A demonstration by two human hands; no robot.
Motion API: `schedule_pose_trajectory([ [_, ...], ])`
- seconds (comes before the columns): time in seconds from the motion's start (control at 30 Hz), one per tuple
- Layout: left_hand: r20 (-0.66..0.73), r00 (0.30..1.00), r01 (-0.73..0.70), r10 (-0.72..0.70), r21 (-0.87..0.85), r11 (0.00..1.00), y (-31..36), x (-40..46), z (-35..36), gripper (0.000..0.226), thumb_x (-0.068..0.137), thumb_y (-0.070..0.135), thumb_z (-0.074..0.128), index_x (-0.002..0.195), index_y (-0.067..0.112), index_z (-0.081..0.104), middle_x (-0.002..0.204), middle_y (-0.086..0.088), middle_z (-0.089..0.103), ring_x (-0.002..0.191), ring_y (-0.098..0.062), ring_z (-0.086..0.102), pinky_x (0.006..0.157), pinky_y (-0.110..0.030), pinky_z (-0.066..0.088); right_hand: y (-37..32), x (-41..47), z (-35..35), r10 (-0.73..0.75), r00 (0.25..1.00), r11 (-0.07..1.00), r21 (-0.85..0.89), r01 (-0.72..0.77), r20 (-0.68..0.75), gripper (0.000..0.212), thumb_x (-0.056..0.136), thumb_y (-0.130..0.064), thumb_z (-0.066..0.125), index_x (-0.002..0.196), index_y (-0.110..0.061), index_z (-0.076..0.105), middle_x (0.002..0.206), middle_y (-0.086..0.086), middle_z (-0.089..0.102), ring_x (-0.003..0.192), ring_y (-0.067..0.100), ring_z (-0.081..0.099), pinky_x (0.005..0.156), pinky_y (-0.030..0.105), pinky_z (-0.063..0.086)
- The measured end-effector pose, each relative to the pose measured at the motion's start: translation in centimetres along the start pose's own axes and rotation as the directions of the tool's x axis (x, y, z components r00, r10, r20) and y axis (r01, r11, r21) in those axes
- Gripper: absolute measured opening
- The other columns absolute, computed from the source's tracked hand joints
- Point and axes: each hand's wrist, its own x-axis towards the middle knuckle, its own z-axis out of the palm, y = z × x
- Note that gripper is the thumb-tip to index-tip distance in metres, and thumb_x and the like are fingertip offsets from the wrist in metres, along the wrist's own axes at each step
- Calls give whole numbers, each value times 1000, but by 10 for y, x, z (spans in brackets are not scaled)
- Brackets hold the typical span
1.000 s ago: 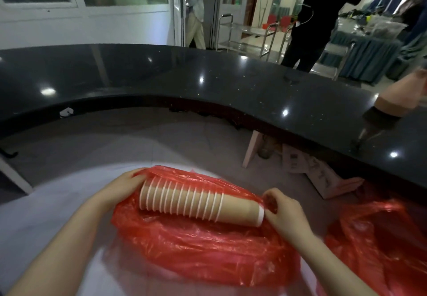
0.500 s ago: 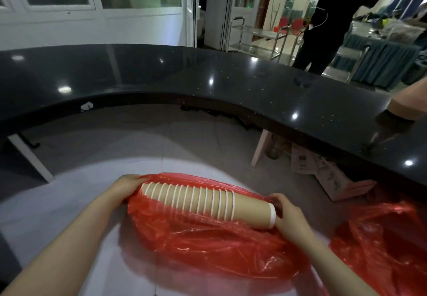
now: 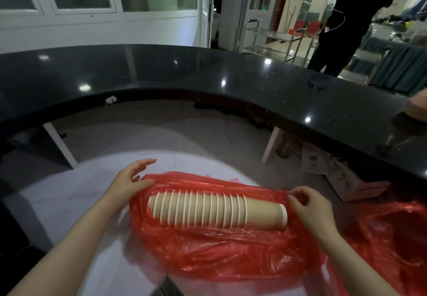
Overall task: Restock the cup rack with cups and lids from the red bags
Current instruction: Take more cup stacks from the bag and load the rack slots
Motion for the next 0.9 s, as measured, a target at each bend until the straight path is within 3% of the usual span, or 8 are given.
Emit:
schedule_pose_trajectory([
  [0.07, -10, 998, -67, 68, 48, 997, 12, -12, 0, 42, 72, 16, 73, 108, 34, 62, 121, 12, 60, 115, 0, 51, 97, -26, 37, -6, -1, -3, -12, 1000, 1000, -24, 12, 29, 18, 77, -21, 76, 66, -28, 64, 65, -17, 63, 66, -6, 56, 58, 11, 36],
  [0.13, -96, 982, -144, 164, 185, 972, 20, -23, 6, 38, 75, 5, 72, 96, 36, 65, 109, 12, 64, 103, 5, 56, 89, -22, 42, -9, -6, -5, -24, 997, 997, -74, 30, 73, 21, 78, -27, 76, 62, -27, 62, 61, -16, 62, 63, -3, 56, 55, 22, 39],
  [0.27, -192, 932, -199, 308, 439, 876, 24, -42, 20, 36, 73, -5, 70, 81, 30, 65, 85, 13, 62, 77, -6, 59, 68, -12, 42, -6, -17, -4, -9, 992, 983, -180, 31, 122, 17, 77, -38, 74, 68, -30, 62, 68, -16, 62, 73, 14, 62, 61, 28, 40],
  [0.43, -290, 952, 30, 95, 398, 917, 9, -63, 32, 18, 75, 17, 78, 86, 26, 66, 75, 10, 64, 68, -5, 60, 66, -24, 47, -1, -23, -1, 71, 983, 990, -132, -49, 169, 23, 77, -42, 74, 92, -25, 68, 86, -6, 70, 86, 19, 65, 73, 30, 47],
  [0.53, -257, 963, 162, -80, 318, 934, -1, -68, 34, 29, 75, 27, 79, 98, 24, 63, 84, 10, 65, 73, -8, 62, 66, -22, 46, 0, -26, 1, 84, 969, 996, -33, -78, 234, 13, 76, -39, 76, 81, -29, 70, 77, -14, 68, 78, 9, 63, 67, 26, 43],
  [0.67, -3, 983, 171, -184, 377, 910, -13, -77, 43, 34, 83, 43, 68, 114, 38, 55, 106, 13, 66, 92, -7, 62, 79, -29, 50, 7, -30, 8, 160, 946, 970, 131, -203, 282, 12, 77, -28, 77, 75, -21, 67, 67, -11, 67, 61, 1, 60, 53, 18, 42],
  [0.77, 43, 976, 194, -215, 287, 938, -14, -79, 42, 50, 85, 45, 65, 130, 38, 44, 122, 11, 60, 108, -11, 59, 94, -39, 49, 15, -30, 11, 186, 916, 944, 196, -267, 355, 15, 81, -23, 74, 73, -15, 64, 62, -6, 62, 54, 10, 53, 55, 28, 40],
  [0.9, -57, 965, 250, -254, 477, 843, -20, -76, 39, 71, 83, 63, 53, 142, 34, 26, 139, 9, 48, 130, -26, 45, 113, -57, 16, 22, -31, 9, 191, 872, 882, 312, -354, 450, 16, 86, -13, 69, 70, -12, 65, 61, 0, 57, 62, 19, 47, 62, 32, 34],
])
